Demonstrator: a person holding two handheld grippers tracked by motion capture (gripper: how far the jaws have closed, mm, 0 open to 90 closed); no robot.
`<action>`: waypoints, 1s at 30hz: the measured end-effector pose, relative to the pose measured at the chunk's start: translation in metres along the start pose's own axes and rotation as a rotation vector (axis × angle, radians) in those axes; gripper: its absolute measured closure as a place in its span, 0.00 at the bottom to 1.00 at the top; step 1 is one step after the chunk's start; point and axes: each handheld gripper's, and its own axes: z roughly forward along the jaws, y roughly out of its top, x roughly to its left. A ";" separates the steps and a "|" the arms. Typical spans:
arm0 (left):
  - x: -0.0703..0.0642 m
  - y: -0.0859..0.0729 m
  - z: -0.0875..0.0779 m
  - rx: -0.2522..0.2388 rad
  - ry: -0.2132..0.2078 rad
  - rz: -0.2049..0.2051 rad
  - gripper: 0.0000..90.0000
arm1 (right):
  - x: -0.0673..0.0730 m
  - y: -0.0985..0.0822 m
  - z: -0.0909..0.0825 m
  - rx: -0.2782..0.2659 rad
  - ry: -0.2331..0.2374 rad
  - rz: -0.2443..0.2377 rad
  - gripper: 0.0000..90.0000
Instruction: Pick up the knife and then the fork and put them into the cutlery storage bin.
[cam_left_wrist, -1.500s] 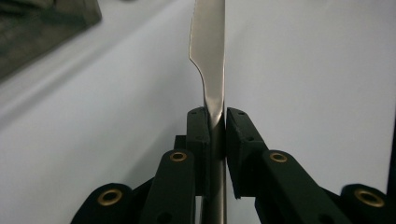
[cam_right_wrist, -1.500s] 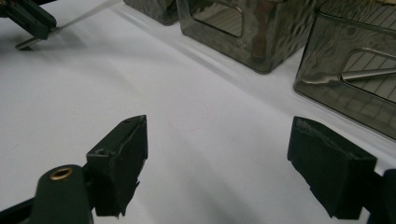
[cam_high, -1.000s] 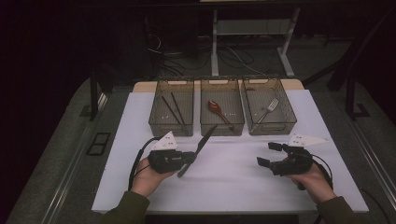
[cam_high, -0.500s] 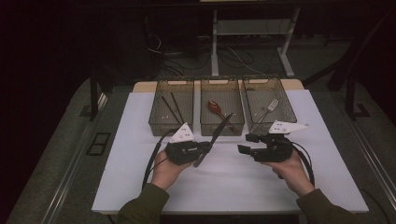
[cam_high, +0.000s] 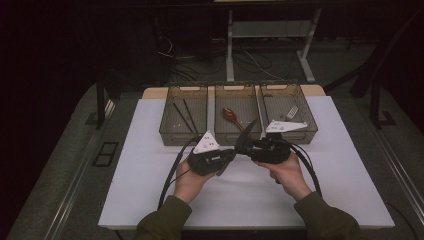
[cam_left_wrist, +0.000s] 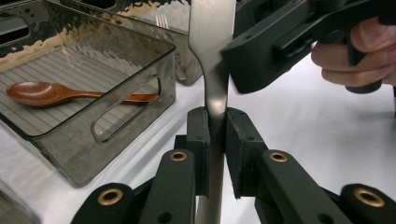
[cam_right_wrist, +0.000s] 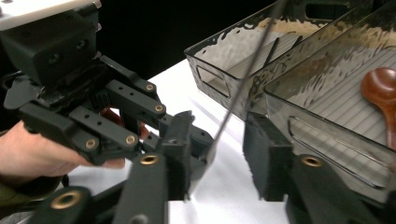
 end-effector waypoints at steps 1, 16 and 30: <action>-0.001 0.000 0.000 -0.003 0.004 0.002 0.88 | 0.000 0.000 0.002 0.003 -0.002 0.002 0.74; -0.003 0.000 0.000 -0.045 0.014 -0.010 0.88 | 0.003 0.000 0.011 -0.031 0.005 0.002 0.96; -0.001 -0.008 -0.007 -0.050 0.027 0.009 0.78 | 0.002 0.003 0.004 -0.050 -0.017 -0.005 0.97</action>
